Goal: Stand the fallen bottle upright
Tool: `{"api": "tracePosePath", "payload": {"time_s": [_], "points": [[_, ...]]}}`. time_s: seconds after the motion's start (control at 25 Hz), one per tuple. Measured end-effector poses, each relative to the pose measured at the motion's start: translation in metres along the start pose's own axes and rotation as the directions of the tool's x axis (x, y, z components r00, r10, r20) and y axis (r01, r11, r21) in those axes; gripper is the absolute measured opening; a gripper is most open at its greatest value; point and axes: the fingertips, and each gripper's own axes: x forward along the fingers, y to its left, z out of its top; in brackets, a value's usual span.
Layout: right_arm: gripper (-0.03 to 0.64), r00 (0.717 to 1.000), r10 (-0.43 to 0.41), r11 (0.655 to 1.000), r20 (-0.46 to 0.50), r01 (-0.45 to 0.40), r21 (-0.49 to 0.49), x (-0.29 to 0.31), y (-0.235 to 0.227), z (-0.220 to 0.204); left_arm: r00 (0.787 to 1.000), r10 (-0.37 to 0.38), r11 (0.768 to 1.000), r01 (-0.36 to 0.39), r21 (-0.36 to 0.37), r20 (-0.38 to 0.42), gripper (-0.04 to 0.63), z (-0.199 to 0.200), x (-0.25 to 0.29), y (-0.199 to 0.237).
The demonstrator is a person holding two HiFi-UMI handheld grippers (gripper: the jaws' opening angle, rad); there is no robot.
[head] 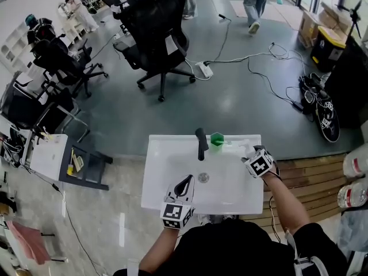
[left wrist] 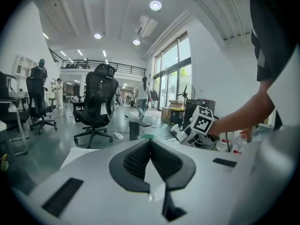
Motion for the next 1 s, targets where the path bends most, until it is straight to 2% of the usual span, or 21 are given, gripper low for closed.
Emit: {"api": "tracePosePath", "payload": {"time_s": [0.16, 0.32, 0.48, 0.68, 0.84, 1.0], "points": [[0.293, 0.994, -0.005, 0.999, 0.11, 0.001, 0.04, -0.036, 0.006, 0.021, 1.0, -0.012, 1.0, 0.012, 0.009, 0.001, 0.017, 0.004, 0.001, -0.006], [0.295, 0.97, -0.061, 0.997, 0.235, 0.046, 0.069, -0.062, 0.002, 0.037, 1.0, -0.016, 1.0, 0.016, 0.016, 0.006, 0.017, 0.008, 0.001, -0.009], [0.296, 0.926, -0.128, 0.99, 0.357, 0.095, 0.107, -0.077, -0.007, 0.046, 1.0, -0.013, 1.0, 0.013, 0.024, 0.006, 0.017, 0.007, 0.001, -0.01], [0.297, 0.855, -0.169, 0.981, 0.49, 0.098, 0.166, -0.084, -0.013, 0.047, 1.0, 0.011, 1.0, -0.011, 0.012, -0.003, 0.017, 0.004, -0.005, -0.007], [0.298, 0.82, -0.183, 0.974, 0.542, 0.077, 0.213, -0.071, -0.016, 0.037, 0.999, 0.03, 1.0, -0.03, 0.004, -0.017, 0.017, -0.005, -0.01, -0.004], [0.299, 0.826, -0.181, 0.97, 0.534, 0.061, 0.234, -0.047, -0.017, 0.023, 0.999, 0.052, 0.999, -0.052, -0.005, -0.011, 0.017, -0.009, -0.009, 0.0]]}}
